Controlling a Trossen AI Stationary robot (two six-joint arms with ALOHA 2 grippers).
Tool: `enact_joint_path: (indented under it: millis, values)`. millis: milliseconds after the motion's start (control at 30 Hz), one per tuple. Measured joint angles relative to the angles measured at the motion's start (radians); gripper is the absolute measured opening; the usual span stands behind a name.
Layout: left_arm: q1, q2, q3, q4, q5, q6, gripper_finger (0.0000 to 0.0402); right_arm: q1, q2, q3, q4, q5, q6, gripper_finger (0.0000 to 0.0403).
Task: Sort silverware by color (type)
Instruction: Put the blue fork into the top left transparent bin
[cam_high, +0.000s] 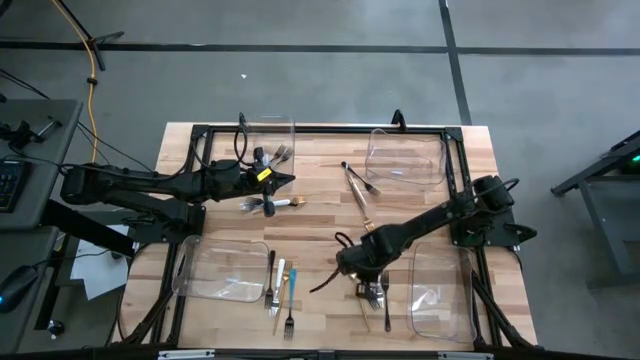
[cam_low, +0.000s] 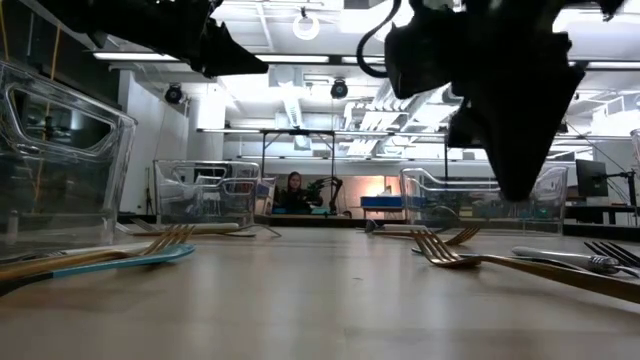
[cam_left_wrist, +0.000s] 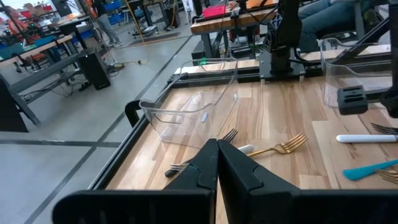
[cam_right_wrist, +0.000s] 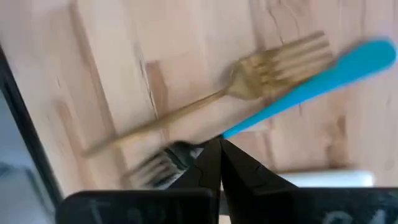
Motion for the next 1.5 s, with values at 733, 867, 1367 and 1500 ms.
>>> enact_joint_path:
  millis: [733, 867, 1367, 1500]
  values:
    - [0.0, 0.0, 0.0, 0.001, 0.0, -0.001, 0.0, 0.038, 0.015, 0.0, -0.005, 0.13, 0.475, 0.0213]
    - [0.0, 0.0, 0.0, 0.003, 0.0, -0.001, 0.0, 0.051, 0.049, 0.0, 0.018, 0.129, 0.477, 0.0213]
    - [0.0, 0.0, 0.0, 0.008, 0.0, -0.001, 0.0, 0.054, 0.116, 0.004, 0.019, 0.144, 0.476, 0.0213]
    - [0.0, 0.0, 0.0, 0.008, 0.0, -0.001, 0.0, 0.054, 0.117, 0.004, 0.0, 0.152, 0.477, 0.021]
